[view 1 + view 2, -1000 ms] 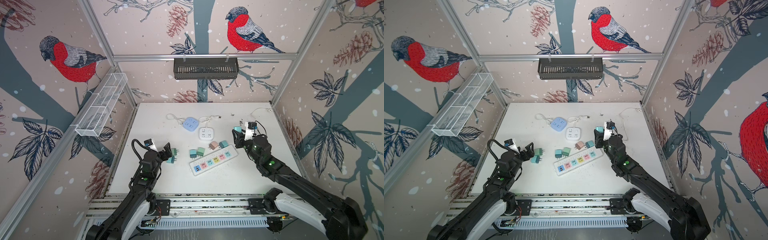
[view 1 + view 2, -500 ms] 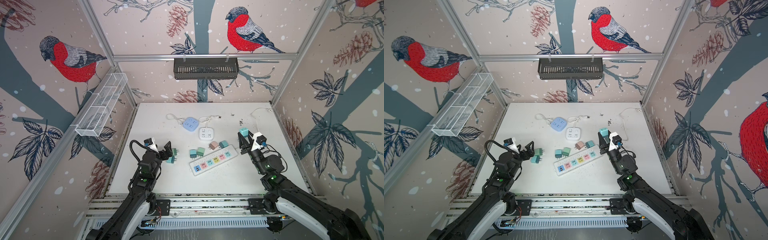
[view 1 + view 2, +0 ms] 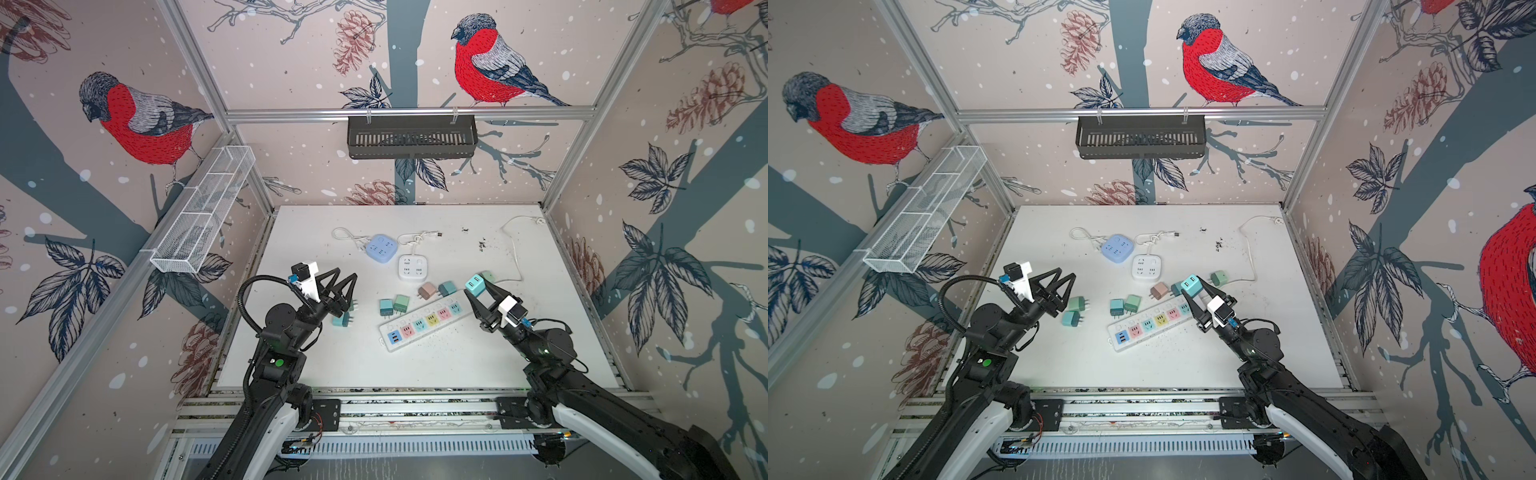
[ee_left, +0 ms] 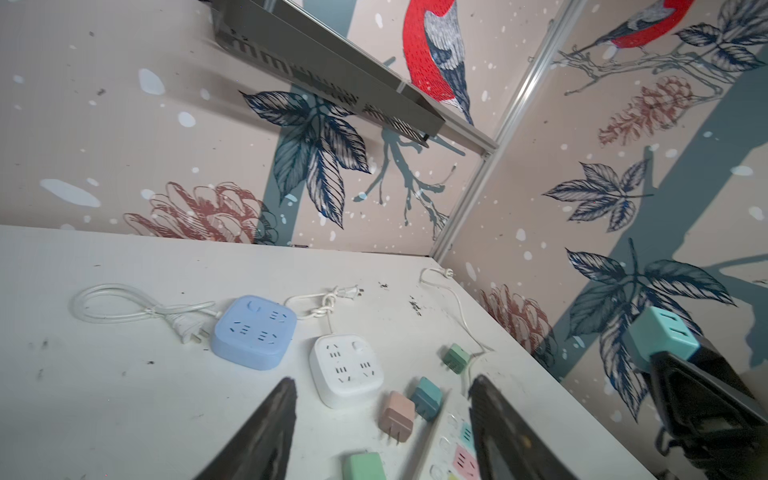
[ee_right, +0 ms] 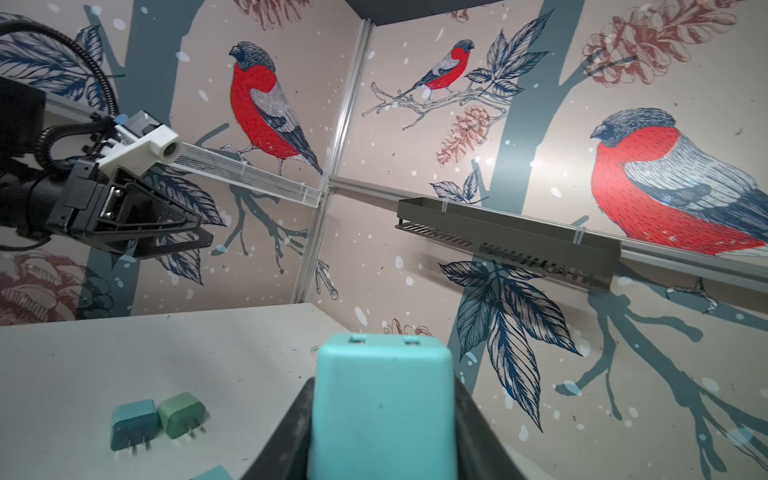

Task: Insert the plug
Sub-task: 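Lift the teal adapter with the right gripper while the left gripper reaches toward it, then grasp the teal adapter with the left gripper from the right gripper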

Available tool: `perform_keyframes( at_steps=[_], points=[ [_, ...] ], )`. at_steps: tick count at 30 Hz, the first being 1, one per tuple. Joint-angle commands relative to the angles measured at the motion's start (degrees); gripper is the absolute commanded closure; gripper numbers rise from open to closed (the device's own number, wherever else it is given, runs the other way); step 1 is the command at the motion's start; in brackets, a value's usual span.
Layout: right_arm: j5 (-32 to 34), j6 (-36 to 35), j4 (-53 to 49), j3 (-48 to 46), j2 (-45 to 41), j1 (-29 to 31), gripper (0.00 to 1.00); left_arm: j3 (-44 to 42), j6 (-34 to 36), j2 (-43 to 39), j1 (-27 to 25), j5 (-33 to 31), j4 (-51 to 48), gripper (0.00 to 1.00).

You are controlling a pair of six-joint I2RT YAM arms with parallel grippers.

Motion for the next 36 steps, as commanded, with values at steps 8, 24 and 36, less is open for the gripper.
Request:
perform_keyframes(
  at_steps=[8,24,36],
  points=[
    [-0.9,-18.9,6.9,1.8,13.5,6.6,0.95,11.1,16.4,9.2,-24.9,-7.6,-2.8,0.39],
    [1.5,-23.9,6.4,5.4,18.6,10.3,0.95,15.1,16.3,21.2,-26.8,12.8,-0.6,0.34],
    [4.9,-28.1,10.4,5.8,21.5,13.5,0.96,22.2,15.9,31.9,-31.4,6.7,-5.8,0.49]
  ],
)
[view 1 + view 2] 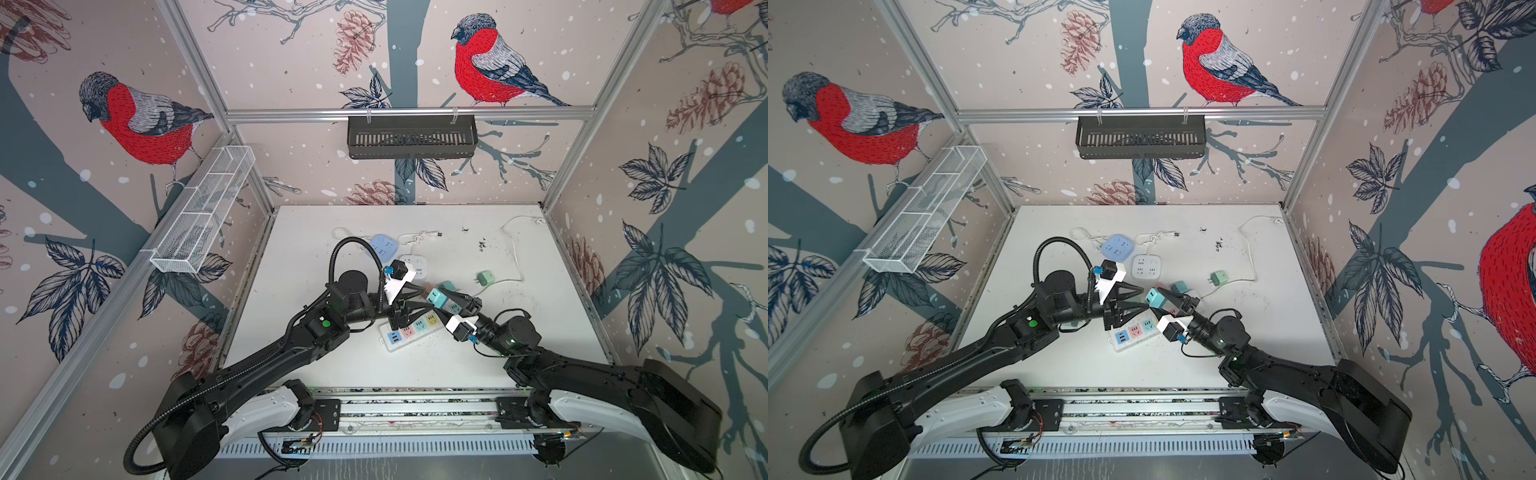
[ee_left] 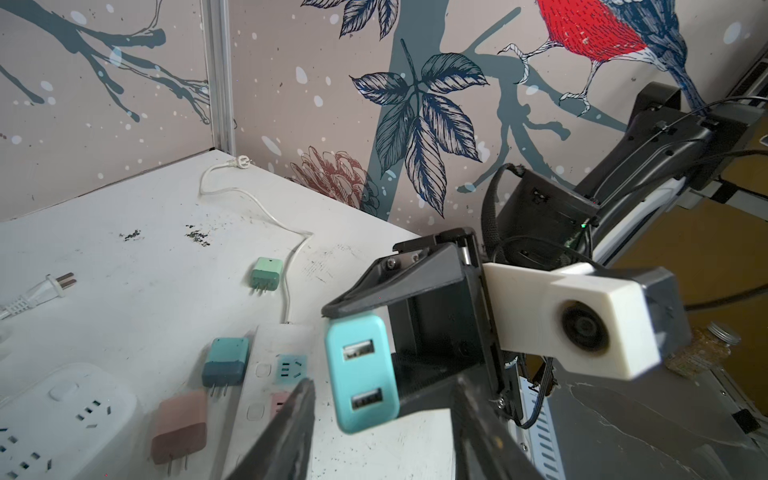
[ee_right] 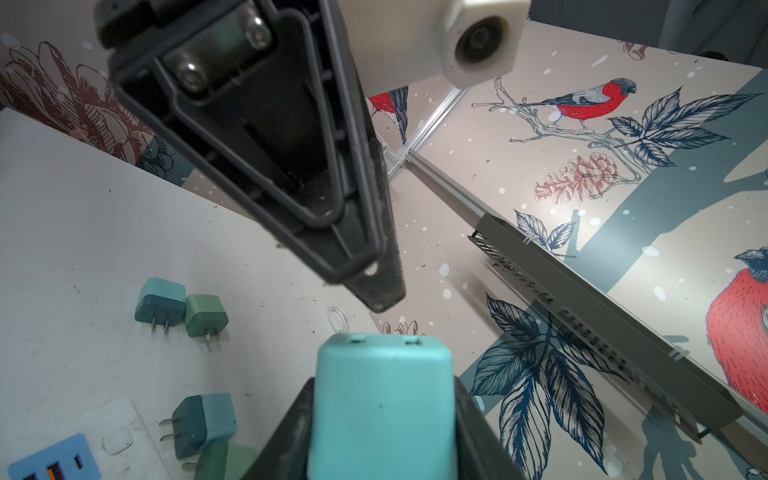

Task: Insert the plug
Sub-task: 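Grasp the teal adapter with the left gripper from the right gripper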

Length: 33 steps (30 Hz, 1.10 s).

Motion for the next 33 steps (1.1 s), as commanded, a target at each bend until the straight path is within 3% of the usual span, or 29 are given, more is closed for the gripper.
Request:
perform_keyframes(
  at_steps=[1,4,11,21,26,31,33],
  points=[
    [1.2,-1.7,5.1,0.0,0.9,0.5,0.95,1.2,-0.5,1.9,-0.8,-1.5,-0.8,0.5],
    [1.2,-2.3,6.2,0.3,2.1,1.0,0.95,2.3,-0.7,3.4,-1.5,-3.3,-2.5,0.59],
    [2.5,-3.2,6.9,1.4,3.7,1.3,0.96,4.5,0.5,5.3,-2.3,-3.8,-4.7,0.66],
    [3.4,-4.6,8.4,1.1,5.0,1.8,0.96,8.0,1.5,9.0,-3.9,-4.3,-7.6,0.68],
    [4.1,-4.7,8.6,0.7,5.0,1.9,0.96,7.8,1.8,9.2,-4.3,-4.3,-7.2,0.58],
    [4.0,-5.1,9.0,0.5,4.8,2.0,0.96,8.1,1.7,9.5,-4.6,-3.7,-7.0,0.6],
    [4.6,-5.3,8.5,0.7,4.5,1.9,0.96,8.7,1.8,9.3,-4.6,-3.8,-7.5,0.65]
  ],
)
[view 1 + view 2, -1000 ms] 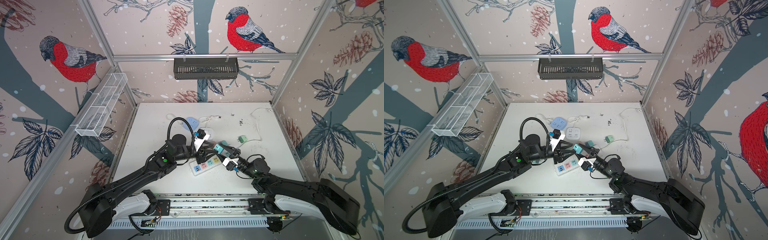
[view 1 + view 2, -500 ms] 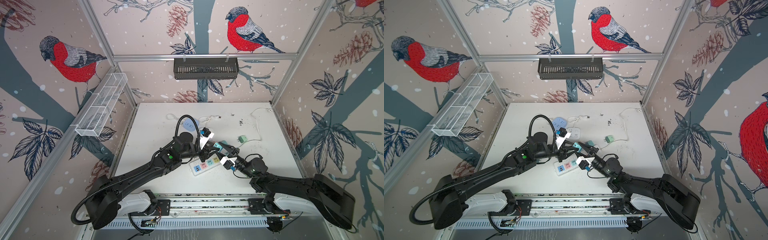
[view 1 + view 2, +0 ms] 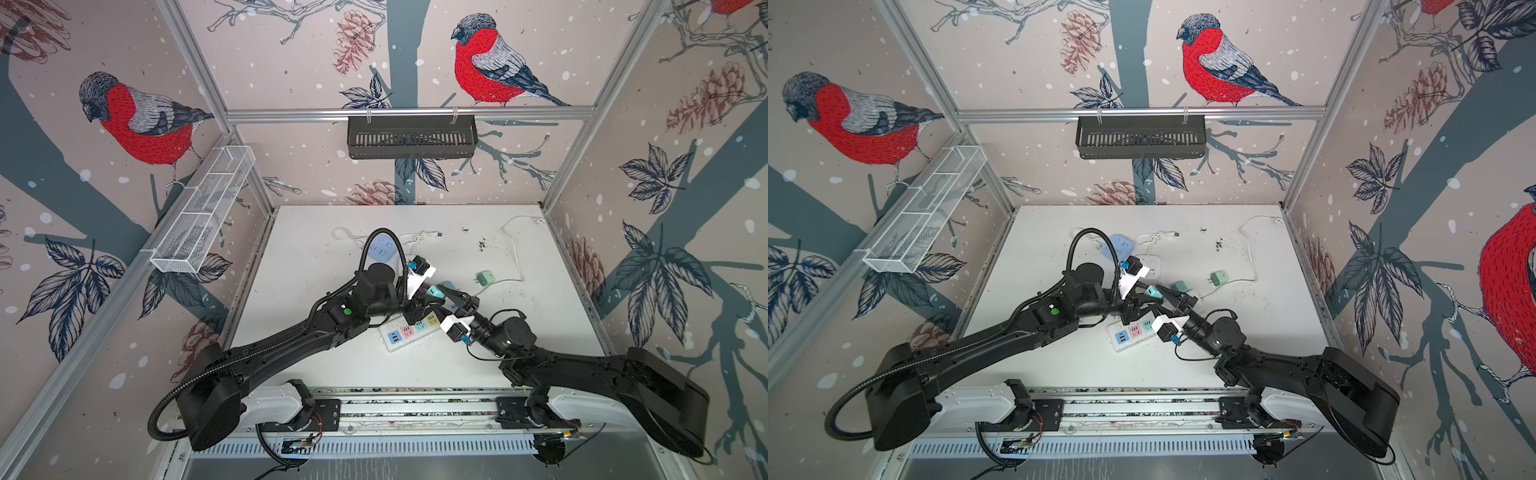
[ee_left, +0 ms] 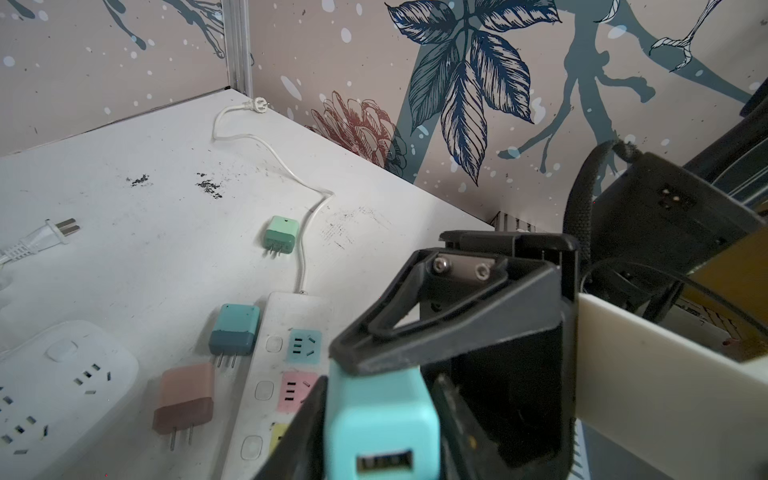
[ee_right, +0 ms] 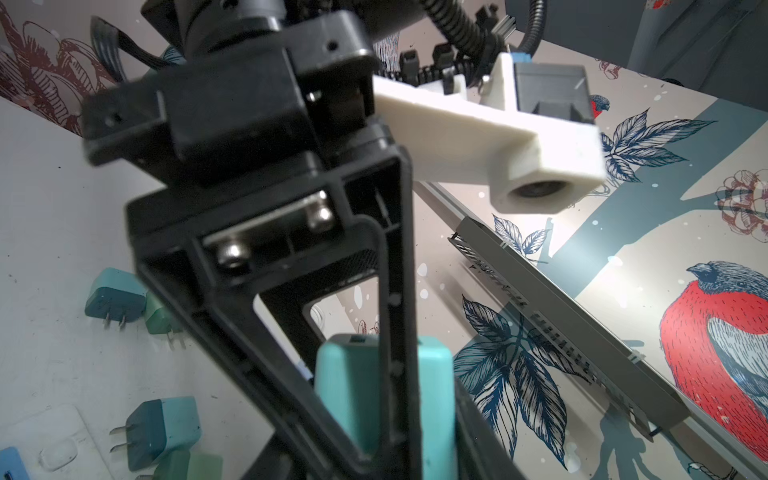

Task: Insert the plug
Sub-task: 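Grasp the teal adapter with the left gripper from the right gripper, then carry the teal adapter toward the white hub with the left gripper while the right withdraws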

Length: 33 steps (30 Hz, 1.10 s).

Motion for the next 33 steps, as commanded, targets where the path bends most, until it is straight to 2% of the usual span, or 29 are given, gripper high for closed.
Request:
perform_keyframes(
  at_steps=[1,4,5,9,10,13,17,21,23,24,26,29,33],
  points=[
    [0.7,-0.7,2.0,0.3,-0.4,0.0,0.96,1.0,1.2,-0.1,-0.3,3.0,-0.1,0.69],
    [1.3,-1.1,2.0,0.1,-0.1,0.1,0.96,0.8,1.3,-0.6,-0.3,3.1,0.0,0.8],
    [1.4,-1.1,2.3,-0.1,0.0,0.1,0.91,0.6,1.3,-0.8,-0.3,3.1,0.2,0.85],
    [3.4,0.2,8.0,-2.3,0.4,0.3,0.27,0.5,1.1,-1.9,-0.3,0.1,0.6,1.0],
    [3.8,0.5,9.5,-3.1,0.3,0.3,0.0,0.5,1.0,-2.2,-0.3,-1.1,0.8,1.0],
    [6.9,1.9,11.7,-5.6,-0.2,0.3,0.0,0.4,1.0,-3.4,-0.3,-6.1,0.7,1.0],
    [18.7,10.7,11.4,-7.4,-2.3,-0.4,0.0,0.3,0.9,-4.5,-0.3,-12.5,0.0,1.0],
    [30.0,22.7,9.2,-8.0,-4.4,-5.1,0.0,7.8,-6.2,-3.8,0.2,-27.0,-6.8,1.0],
    [35.7,32.2,5.3,-7.3,-6.0,-9.0,0.0,13.7,-9.8,-2.8,0.2,-32.5,-11.4,1.0],
    [36.9,37.5,1.3,-6.5,-7.1,-11.9,0.0,16.6,-10.8,-2.1,0.2,-33.1,-13.2,1.0],
    [36.5,47.0,-11.6,-3.6,-9.9,-17.5,0.0,21.8,-13.5,-0.6,0.2,-32.6,-16.5,1.0],
    [29.7,57.5,-31.4,2.3,-13.4,-28.0,0.0,28.5,-16.3,1.6,0.2,-31.2,-22.4,1.0],
    [21.9,64.6,-29.0,-1.3,-15.7,-38.5,0.0,28.6,-19.5,1.0,0.2,-32.3,-24.1,1.0]
  ],
)
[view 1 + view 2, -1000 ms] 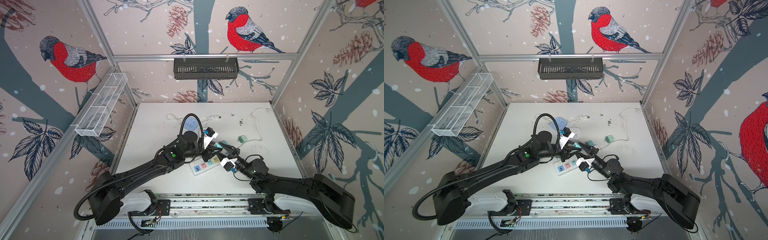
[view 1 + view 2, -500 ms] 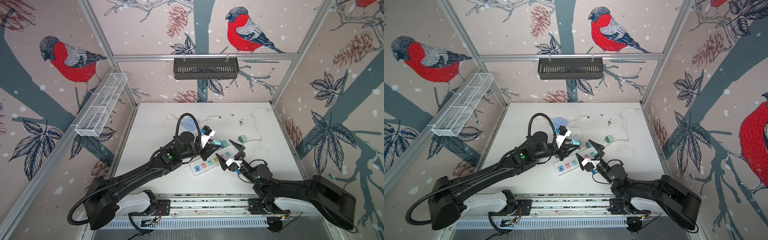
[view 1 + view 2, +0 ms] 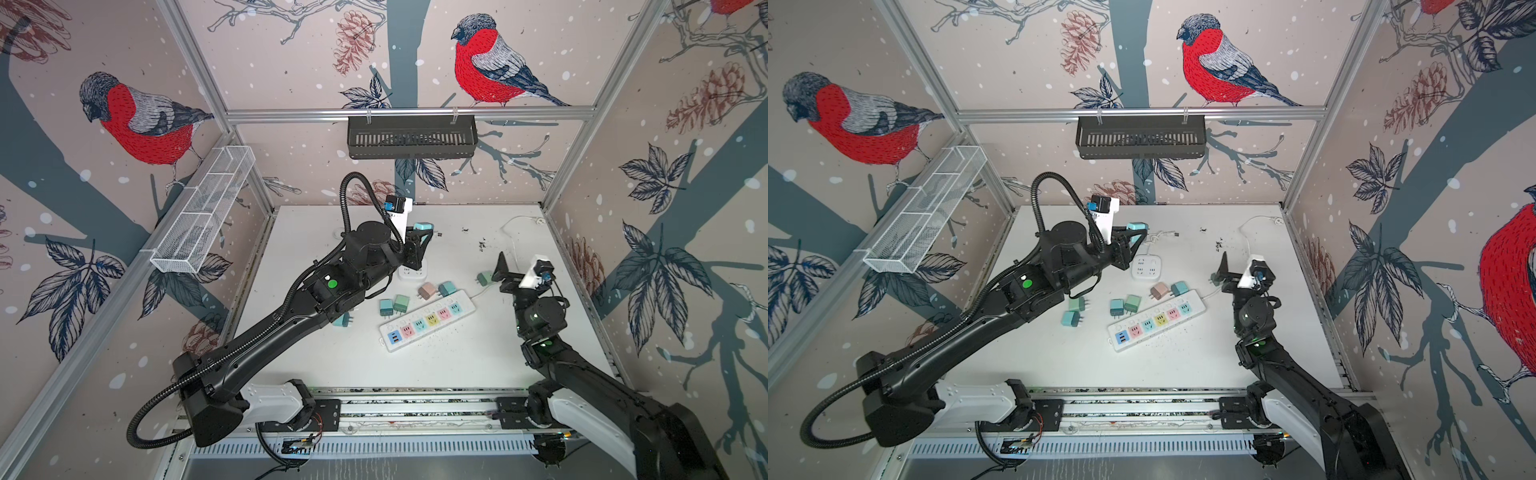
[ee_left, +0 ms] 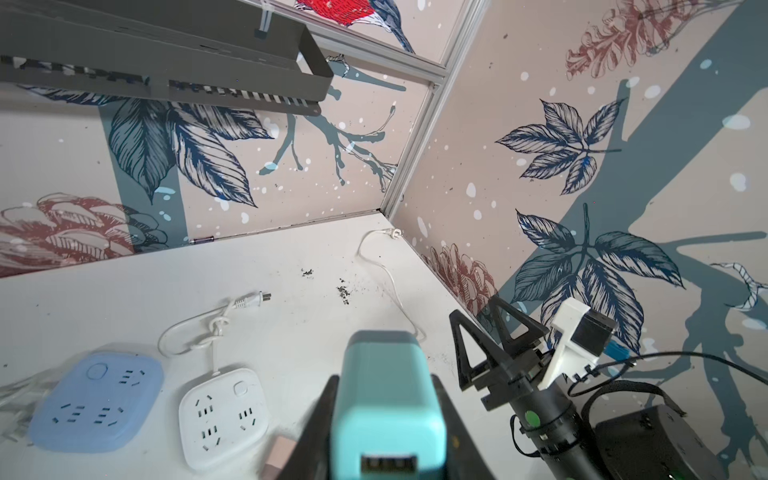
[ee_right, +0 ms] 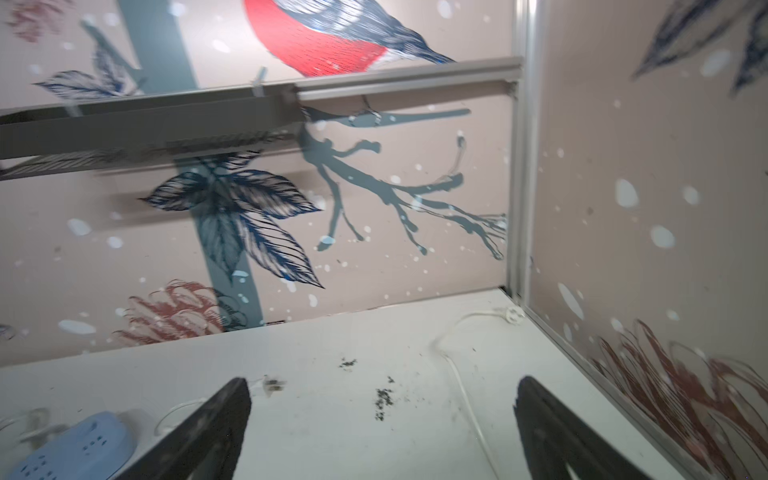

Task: Insert the plug
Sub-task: 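Carry the teal adapter toward the white hub with the left gripper while the right withdraws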

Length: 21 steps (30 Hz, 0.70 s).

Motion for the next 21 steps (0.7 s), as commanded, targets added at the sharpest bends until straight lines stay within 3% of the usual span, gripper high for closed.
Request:
perform_keyframes(
  at_steps=[1,5,9,14,21],
  points=[
    [-6.1,12.3,-4.6,-3.4,-1.5,-5.2,0.0,-0.6,-4.6,-0.7,0.1,-1.0,-4.1,1.0],
    [-1.9,16.6,-0.3,-8.7,-3.2,-8.0,0.0,-1.1,-5.3,-1.3,0.1,-2.5,-4.8,1.0],
    [3.4,24.8,-9.3,-6.2,-2.0,-10.5,0.0,-3.6,-5.8,-1.8,0.1,-3.5,-3.0,1.0],
    [-0.4,27.9,-13.0,-2.7,3.1,-13.6,0.0,-5.2,-4.5,-3.0,0.2,-7.1,-2.7,1.0],
    [-7.0,28.1,-11.0,-3.3,5.6,-14.4,0.0,-16.2,1.0,-5.4,2.7,-2.8,7.3,1.0]
  ],
)
